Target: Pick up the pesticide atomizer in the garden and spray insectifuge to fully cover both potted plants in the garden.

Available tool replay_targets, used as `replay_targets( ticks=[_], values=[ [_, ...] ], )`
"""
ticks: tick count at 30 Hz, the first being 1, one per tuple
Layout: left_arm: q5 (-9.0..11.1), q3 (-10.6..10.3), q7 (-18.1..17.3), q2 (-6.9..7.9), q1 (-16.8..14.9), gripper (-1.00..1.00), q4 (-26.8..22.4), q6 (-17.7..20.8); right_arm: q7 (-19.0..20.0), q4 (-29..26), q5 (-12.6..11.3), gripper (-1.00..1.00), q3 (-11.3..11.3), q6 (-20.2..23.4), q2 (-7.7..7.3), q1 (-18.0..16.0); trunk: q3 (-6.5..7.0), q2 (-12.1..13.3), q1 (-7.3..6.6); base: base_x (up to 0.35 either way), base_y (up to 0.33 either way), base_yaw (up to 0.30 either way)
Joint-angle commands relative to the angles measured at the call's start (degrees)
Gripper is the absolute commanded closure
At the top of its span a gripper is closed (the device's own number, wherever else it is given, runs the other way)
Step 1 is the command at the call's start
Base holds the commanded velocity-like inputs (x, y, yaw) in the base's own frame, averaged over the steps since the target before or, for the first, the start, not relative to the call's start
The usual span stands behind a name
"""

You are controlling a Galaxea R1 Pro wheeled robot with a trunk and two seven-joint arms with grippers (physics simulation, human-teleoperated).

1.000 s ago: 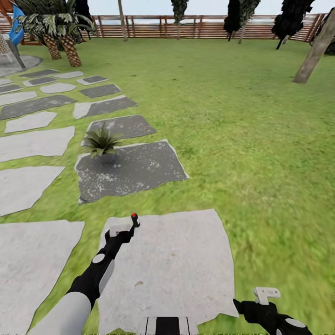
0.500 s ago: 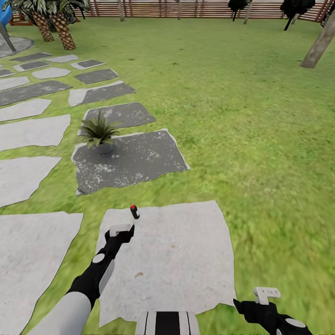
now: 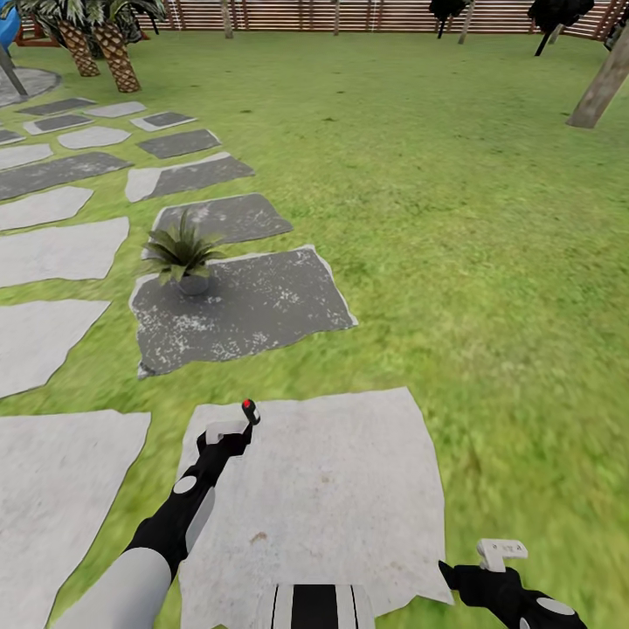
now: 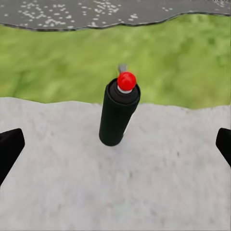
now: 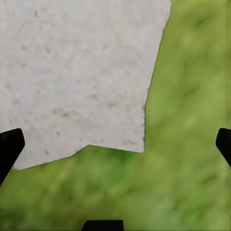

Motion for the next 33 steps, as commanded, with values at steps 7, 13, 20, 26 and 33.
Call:
replay_targets(
  ticks=[7,13,20,26,33],
  values=[
    [0.02,0.36,-0.48,-0.08,-0.03,-1.00,0.04,-0.12,0.30,-0.06,0.01,-1.00,-0.08,0.29,0.00,-0.02,-0.04,-0.01,0.00,0.040,-0.012,0.000],
    [0.02,0.34,-0.48,-0.08,-0.03,-1.00,0.11,-0.12,0.30,-0.06,0.01,-1.00,-0.08,0.29,0.00,-0.02,-0.04,-0.01,0.00,0.178,-0.141,0.000],
    [0.00,0.34,-0.48,-0.08,-0.03,-1.00,0.12,-0.12,0.30,-0.06,0.01,-1.00,-0.08,0.29,0.00,-0.02,-0.04,-0.01,0.00,0.030,-0.023,0.000],
    [-0.02,0.39,-0.48,-0.08,-0.03,-1.00,0.11,-0.12,0.30,-0.06,0.01,-1.00,-0.08,0.29,0.00,-0.02,-0.04,-0.01,0.00,0.087,-0.001,0.000],
    [-0.02,0.42,-0.48,-0.08,-0.03,-1.00,0.08,-0.13,0.30,-0.06,0.01,-1.00,-0.08,0.29,0.00,-0.02,-0.04,-0.01,0.00,0.016,0.000,0.000]
  ],
)
